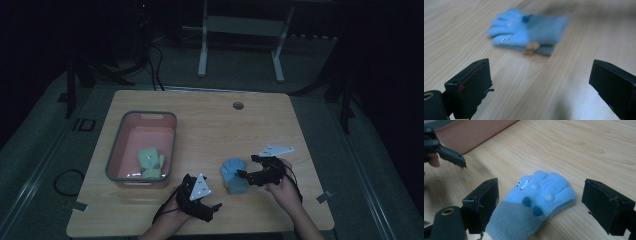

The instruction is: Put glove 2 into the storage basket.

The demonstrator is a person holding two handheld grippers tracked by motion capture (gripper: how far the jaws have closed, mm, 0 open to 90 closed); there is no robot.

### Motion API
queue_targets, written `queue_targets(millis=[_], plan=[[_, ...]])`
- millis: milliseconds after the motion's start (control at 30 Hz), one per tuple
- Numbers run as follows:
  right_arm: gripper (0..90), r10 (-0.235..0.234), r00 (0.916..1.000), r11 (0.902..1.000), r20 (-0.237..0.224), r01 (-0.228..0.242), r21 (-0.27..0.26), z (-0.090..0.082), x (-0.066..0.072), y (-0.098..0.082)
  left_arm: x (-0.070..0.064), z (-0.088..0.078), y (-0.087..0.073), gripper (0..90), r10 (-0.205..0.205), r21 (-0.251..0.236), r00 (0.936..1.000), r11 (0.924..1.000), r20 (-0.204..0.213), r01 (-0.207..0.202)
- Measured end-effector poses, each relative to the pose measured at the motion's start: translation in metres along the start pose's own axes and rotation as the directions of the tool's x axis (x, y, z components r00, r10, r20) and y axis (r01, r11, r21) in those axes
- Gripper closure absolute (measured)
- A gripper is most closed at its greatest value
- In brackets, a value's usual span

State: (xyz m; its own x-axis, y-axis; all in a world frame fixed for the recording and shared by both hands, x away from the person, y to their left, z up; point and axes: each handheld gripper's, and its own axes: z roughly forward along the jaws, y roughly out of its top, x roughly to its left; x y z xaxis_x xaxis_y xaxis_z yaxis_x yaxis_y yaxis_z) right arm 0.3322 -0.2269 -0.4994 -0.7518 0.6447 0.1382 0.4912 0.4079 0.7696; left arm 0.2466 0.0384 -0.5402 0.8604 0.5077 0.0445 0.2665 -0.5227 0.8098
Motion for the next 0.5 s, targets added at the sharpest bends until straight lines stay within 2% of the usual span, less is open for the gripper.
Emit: queue_targets(millis=[167, 233, 333, 367, 433, 467, 500], plan=[[14.0, 0.016, 0.9999, 0.9997, 0.005, -0.016, 0.017, -0.003, -0.005, 0.001, -0.001, 0.011, 0.008, 5.2, 0.025, 0.008, 0.9967, 0.9996, 0.077, -0.026], [13.3, 0.031, 0.9993, 0.9991, -0.022, -0.03, 0.031, -0.002, -0.006, 0.002, -0.001, 0.017, 0.011, 5.3, 0.055, 0.017, 0.9953, 0.9983, 0.08, -0.056], [11.5, 0.043, 0.9977, 0.9987, -0.052, -0.042, 0.029, 0.002, -0.006, 0.002, -0.002, 0.026, 0.018, 5.5, 0.101, 0.036, 0.9901, 0.9938, 0.097, -0.105], [11.6, 0.046, 0.9974, 0.9985, -0.056, -0.044, 0.031, 0.004, -0.007, 0.003, -0.002, 0.028, 0.02, 6.0, 0.116, 0.029, 0.988, 0.9924, 0.102, -0.12], [15.0, 0.04, 0.9979, 0.9981, -0.051, -0.038, 0.048, 0.008, -0.008, 0.004, -0.002, 0.032, 0.026, 7.4, 0.134, 0.029, 0.9858, 0.9901, 0.101, -0.138], [20.5, 0.034, 0.9983, 0.9984, -0.046, -0.032, 0.045, 0.009, -0.009, 0.005, -0.002, 0.034, 0.028, 8.6, 0.147, 0.02, 0.9834, 0.9885, 0.106, -0.15], [25.3, 0.03, 0.9991, 0.9984, -0.03, -0.028, 0.049, 0.011, -0.01, 0.006, -0.002, 0.036, 0.031, 12.1, 0.164, 0.01, 0.9819, 0.9861, 0.095, -0.166]])
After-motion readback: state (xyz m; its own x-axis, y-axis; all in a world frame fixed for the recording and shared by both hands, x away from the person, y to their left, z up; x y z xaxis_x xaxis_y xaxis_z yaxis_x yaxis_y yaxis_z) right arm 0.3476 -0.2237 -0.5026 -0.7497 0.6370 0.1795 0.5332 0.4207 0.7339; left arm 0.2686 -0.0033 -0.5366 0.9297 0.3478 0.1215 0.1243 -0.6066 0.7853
